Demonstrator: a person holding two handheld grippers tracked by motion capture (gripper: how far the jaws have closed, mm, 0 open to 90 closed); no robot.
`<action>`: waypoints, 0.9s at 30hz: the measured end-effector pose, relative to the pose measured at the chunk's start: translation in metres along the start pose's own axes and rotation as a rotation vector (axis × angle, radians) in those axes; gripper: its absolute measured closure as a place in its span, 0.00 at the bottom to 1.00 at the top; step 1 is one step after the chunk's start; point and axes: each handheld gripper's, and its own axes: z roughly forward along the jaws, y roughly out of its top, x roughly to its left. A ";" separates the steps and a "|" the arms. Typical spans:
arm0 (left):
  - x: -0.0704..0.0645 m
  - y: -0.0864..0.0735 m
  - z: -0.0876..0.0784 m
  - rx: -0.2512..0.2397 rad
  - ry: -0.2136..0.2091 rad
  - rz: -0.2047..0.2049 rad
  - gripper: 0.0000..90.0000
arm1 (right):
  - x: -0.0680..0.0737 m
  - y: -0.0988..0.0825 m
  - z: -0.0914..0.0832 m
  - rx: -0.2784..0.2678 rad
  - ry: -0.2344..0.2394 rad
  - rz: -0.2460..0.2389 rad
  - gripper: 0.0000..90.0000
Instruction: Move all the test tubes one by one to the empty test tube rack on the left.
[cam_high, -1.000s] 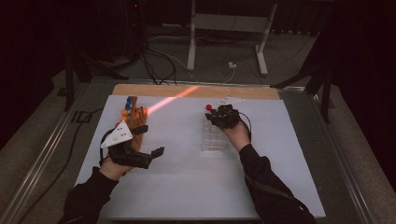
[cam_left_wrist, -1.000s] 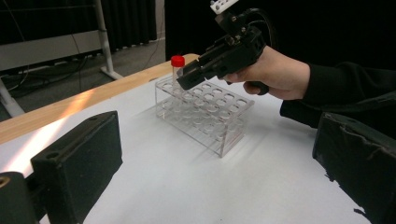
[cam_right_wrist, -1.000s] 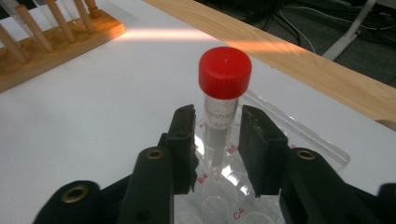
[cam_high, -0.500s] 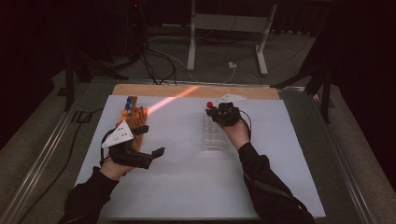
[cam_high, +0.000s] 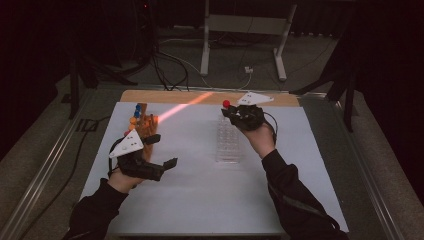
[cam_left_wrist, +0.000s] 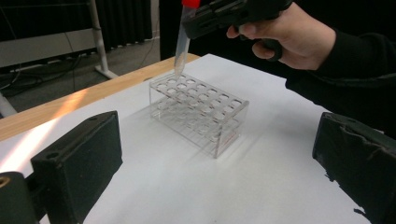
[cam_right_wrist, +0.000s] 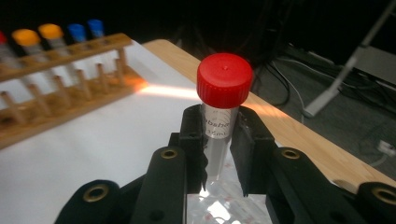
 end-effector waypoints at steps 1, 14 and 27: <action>0.000 0.000 0.000 0.000 -0.004 -0.001 0.03 | 0.003 0.000 -0.002 -0.003 0.007 -0.007 0.84; -0.010 0.006 0.000 -0.007 -0.035 0.016 0.03 | 0.052 -0.010 -0.020 -0.016 0.155 -0.078 0.84; -0.019 0.006 0.005 -0.009 -0.064 0.023 0.03 | 0.098 -0.030 -0.022 0.034 0.290 -0.142 0.84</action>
